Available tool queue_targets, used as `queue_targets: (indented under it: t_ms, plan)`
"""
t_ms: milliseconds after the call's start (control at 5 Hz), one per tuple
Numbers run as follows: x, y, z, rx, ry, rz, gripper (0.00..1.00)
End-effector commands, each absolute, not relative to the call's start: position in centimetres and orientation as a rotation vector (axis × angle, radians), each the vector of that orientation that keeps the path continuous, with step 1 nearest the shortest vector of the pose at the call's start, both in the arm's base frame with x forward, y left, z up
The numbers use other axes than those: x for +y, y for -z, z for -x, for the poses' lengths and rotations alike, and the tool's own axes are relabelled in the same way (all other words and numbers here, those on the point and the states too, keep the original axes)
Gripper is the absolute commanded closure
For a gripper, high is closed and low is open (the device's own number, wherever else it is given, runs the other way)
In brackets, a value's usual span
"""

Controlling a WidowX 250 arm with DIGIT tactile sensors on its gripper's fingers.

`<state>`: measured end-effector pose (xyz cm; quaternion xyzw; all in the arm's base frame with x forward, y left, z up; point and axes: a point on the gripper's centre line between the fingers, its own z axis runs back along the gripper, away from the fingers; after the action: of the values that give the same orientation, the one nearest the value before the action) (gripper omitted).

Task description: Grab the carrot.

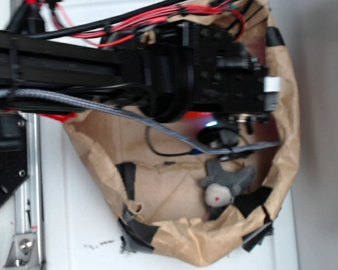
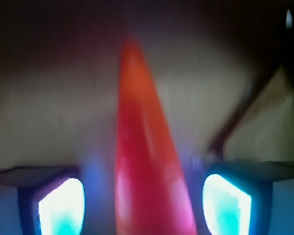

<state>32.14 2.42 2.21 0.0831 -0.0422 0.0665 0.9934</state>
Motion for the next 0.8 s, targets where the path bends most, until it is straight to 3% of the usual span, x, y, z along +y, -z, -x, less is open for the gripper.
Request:
queue_targets:
  t_ms: [0, 200, 600]
  plan:
    - [2.6, -1.6, -32.0, -0.078, -0.142, -0.193, 1.00]
    - [2.4, -3.8, -31.3, -0.094, -0.139, -0.206, 1.00]
    - [2.1, -11.8, -28.6, -0.137, -0.169, -0.095, 1.00]
